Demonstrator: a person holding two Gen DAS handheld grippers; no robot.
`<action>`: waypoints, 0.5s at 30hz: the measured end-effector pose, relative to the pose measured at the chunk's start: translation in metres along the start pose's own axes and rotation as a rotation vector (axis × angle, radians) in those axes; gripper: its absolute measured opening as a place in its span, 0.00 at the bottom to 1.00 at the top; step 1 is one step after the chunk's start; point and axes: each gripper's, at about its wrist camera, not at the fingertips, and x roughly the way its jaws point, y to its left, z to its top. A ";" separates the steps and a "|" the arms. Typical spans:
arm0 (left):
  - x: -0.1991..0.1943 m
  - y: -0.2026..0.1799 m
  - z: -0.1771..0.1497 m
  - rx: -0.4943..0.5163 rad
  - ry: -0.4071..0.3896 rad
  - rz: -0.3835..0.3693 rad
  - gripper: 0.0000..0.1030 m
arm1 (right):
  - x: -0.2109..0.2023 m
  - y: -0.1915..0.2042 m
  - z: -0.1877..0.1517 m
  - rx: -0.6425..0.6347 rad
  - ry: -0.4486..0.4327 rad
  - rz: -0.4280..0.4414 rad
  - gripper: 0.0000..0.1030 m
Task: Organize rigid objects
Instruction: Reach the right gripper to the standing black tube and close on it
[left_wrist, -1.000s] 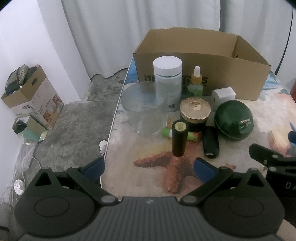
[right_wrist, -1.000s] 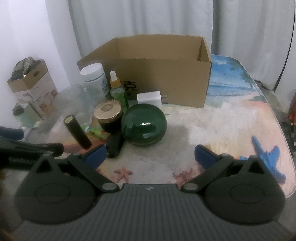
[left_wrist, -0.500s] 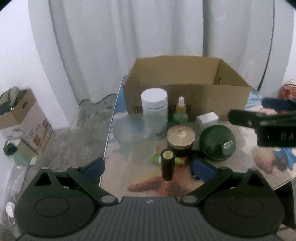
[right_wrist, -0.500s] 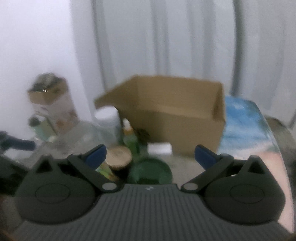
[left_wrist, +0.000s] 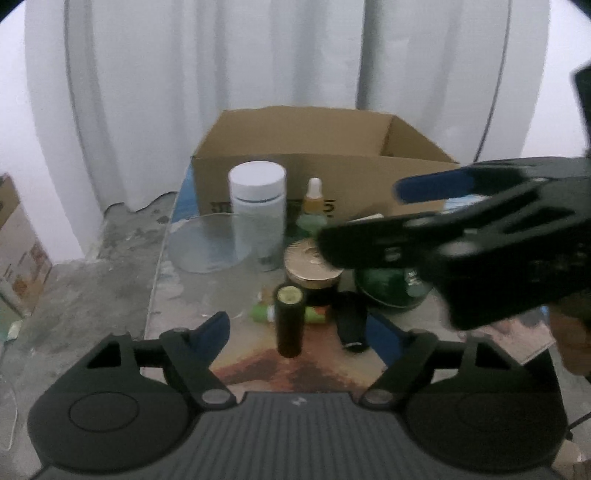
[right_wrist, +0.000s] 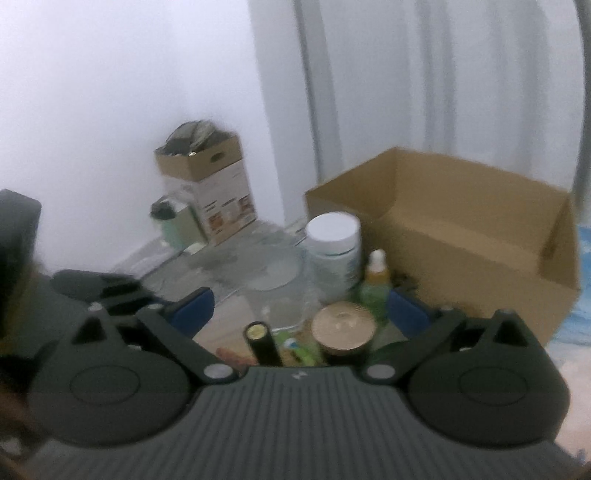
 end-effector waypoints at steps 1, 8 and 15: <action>0.001 -0.001 -0.001 0.007 -0.001 -0.006 0.77 | 0.002 0.002 -0.001 0.003 0.012 0.012 0.88; 0.006 0.001 -0.005 0.027 -0.019 -0.032 0.56 | 0.022 0.011 -0.007 -0.011 0.086 0.047 0.53; 0.009 0.007 -0.004 0.016 -0.029 -0.052 0.52 | 0.035 0.018 -0.009 -0.029 0.142 0.084 0.46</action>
